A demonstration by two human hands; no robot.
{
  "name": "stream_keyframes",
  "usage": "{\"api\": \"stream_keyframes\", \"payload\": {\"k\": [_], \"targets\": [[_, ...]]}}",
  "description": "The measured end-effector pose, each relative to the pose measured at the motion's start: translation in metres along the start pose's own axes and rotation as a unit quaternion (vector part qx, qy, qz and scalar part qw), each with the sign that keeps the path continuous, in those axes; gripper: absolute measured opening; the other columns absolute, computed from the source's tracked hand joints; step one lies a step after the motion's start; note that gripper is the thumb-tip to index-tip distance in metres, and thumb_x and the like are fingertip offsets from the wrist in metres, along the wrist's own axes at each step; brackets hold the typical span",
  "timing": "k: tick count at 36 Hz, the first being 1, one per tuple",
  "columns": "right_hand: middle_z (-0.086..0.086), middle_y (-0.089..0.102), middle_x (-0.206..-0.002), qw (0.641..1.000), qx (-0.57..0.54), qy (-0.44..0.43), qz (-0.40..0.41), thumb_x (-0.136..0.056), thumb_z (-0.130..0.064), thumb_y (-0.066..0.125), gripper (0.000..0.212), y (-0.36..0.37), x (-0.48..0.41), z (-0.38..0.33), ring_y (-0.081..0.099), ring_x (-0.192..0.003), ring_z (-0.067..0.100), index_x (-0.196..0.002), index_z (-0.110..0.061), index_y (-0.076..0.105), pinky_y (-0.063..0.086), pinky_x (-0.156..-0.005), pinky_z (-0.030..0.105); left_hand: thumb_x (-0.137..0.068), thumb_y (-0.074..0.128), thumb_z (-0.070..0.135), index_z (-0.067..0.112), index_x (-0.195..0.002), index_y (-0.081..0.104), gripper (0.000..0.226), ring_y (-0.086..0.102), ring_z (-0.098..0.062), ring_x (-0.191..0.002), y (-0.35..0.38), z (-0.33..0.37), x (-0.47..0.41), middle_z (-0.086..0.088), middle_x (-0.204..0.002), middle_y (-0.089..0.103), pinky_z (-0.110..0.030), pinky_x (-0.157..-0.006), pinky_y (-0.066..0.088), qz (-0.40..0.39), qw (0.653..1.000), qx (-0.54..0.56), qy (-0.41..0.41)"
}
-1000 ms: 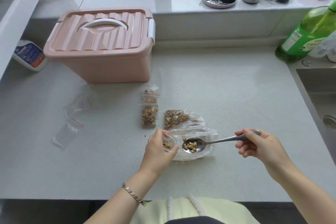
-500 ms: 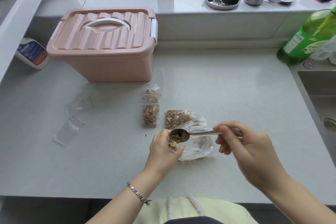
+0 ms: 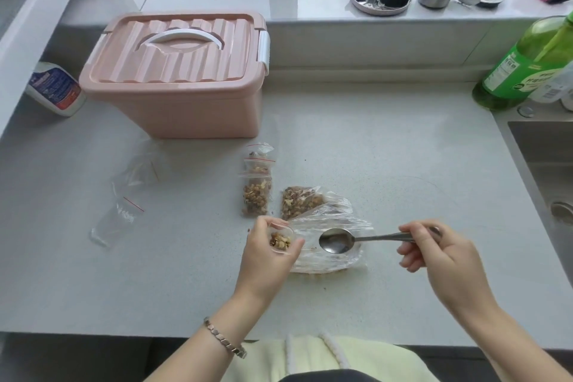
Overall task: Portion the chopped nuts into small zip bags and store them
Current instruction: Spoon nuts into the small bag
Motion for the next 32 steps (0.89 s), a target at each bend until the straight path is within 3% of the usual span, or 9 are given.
{"api": "stream_keyframes", "payload": {"k": [2, 7, 9, 12, 15, 19, 25, 29, 32], "targets": [[0.013, 0.061, -0.060, 0.998, -0.027, 0.063, -0.007, -0.094, -0.005, 0.046, 0.020, 0.008, -0.008, 0.019, 0.059, -0.045, 0.013, -0.082, -0.003, 0.062, 0.049, -0.045, 0.021, -0.077, 0.073, 0.019, 0.025, -0.087, 0.047, 0.029, 0.052, 0.011, -0.092, -0.006, 0.006, 0.000, 0.011, -0.092, 0.057, -0.002, -0.076, 0.037, 0.031, 0.999, 0.029, 0.004], [0.019, 0.063, -0.069, 0.971, -0.095, 0.215, -0.039, -0.090, -0.003, 0.052, 0.012, 0.025, -0.021, 0.055, 0.063, -0.045, 0.011, -0.083, -0.002, 0.062, 0.052, -0.045, 0.018, -0.077, 0.073, 0.015, 0.023, -0.082, 0.041, 0.033, 0.058, -0.001, -0.064, -0.022, 0.019, -0.009, 0.002, -0.078, 0.052, -0.017, -0.064, 0.048, 0.091, 0.994, 0.064, -0.002], [0.020, 0.064, -0.071, 0.969, -0.064, 0.233, -0.061, -0.088, 0.001, 0.055, 0.008, 0.028, -0.022, 0.065, 0.063, -0.048, 0.014, -0.085, -0.002, 0.061, 0.052, -0.046, 0.018, -0.076, 0.074, 0.023, 0.026, -0.082, 0.039, 0.036, 0.062, -0.017, -0.066, -0.027, 0.017, -0.017, -0.001, -0.082, 0.054, -0.027, -0.064, 0.052, 0.100, 0.993, 0.052, -0.023], [0.017, 0.065, -0.073, 0.970, 0.019, 0.234, -0.064, -0.083, 0.003, 0.059, 0.008, 0.026, -0.021, 0.076, 0.064, -0.059, 0.022, -0.088, -0.001, 0.063, 0.054, -0.055, 0.024, -0.078, 0.072, 0.026, 0.021, -0.083, 0.034, 0.038, 0.062, -0.022, -0.052, -0.029, 0.013, -0.028, -0.006, -0.081, 0.056, -0.023, -0.061, 0.048, 0.085, 0.993, 0.042, -0.073], [0.009, 0.068, -0.084, 0.966, 0.146, 0.198, -0.081, -0.081, -0.007, 0.063, 0.008, 0.022, -0.020, 0.075, 0.065, -0.080, 0.023, -0.085, -0.014, 0.064, 0.049, -0.072, 0.034, -0.079, 0.070, 0.026, 0.019, -0.084, 0.031, 0.040, 0.064, -0.027, -0.060, -0.029, 0.012, -0.037, -0.008, -0.074, 0.060, -0.036, -0.072, 0.049, 0.088, 0.988, 0.062, -0.113], [0.000, 0.057, -0.104, 0.951, 0.304, 0.029, -0.055, -0.082, -0.012, 0.063, 0.020, 0.028, -0.015, 0.053, 0.047, -0.110, 0.019, -0.100, -0.021, 0.062, 0.033, -0.088, 0.025, -0.079, 0.071, 0.022, 0.011, -0.091, 0.034, 0.040, 0.048, 0.001, -0.072, -0.036, 0.020, -0.042, 0.005, -0.082, 0.048, -0.002, -0.058, 0.036, 0.144, 0.980, 0.073, -0.113], [-0.013, 0.058, -0.090, 0.954, 0.145, -0.233, -0.117, -0.077, -0.016, 0.069, 0.020, 0.079, -0.001, -0.034, 0.054, -0.086, 0.000, -0.092, -0.026, 0.063, 0.040, -0.071, 0.004, -0.078, 0.073, 0.024, 0.009, -0.095, 0.035, 0.044, 0.046, 0.002, -0.072, -0.051, 0.040, -0.041, 0.008, -0.081, 0.043, -0.003, -0.058, 0.036, 0.156, 0.983, 0.070, -0.070], [-0.011, 0.056, -0.095, 0.937, 0.170, -0.213, -0.217, -0.075, -0.031, 0.073, 0.040, 0.131, -0.010, -0.057, 0.052, -0.082, 0.002, -0.111, -0.021, 0.059, 0.044, -0.073, 0.014, -0.076, 0.073, 0.030, 0.011, -0.097, 0.033, 0.049, 0.050, 0.010, -0.065, -0.055, 0.045, -0.048, 0.008, -0.085, 0.045, -0.005, -0.051, 0.038, 0.089, 0.989, 0.051, -0.103], [-0.005, 0.062, -0.092, 0.928, 0.196, -0.162, -0.271, -0.075, -0.035, 0.073, 0.034, 0.162, -0.023, -0.050, 0.057, -0.082, 0.009, -0.101, -0.021, 0.056, 0.047, -0.074, 0.025, -0.078, 0.071, 0.032, 0.011, -0.103, 0.029, 0.053, 0.053, 0.006, -0.054, -0.056, 0.044, -0.054, -0.001, -0.086, 0.054, -0.007, -0.044, 0.040, 0.036, 0.982, 0.078, -0.167]]}}
Point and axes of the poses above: each hand's wrist, its own x-axis away from the middle knuckle, its own y-axis out of the palm, z = x × y, the point moved 1 cm from there along -x, towards the middle knuckle
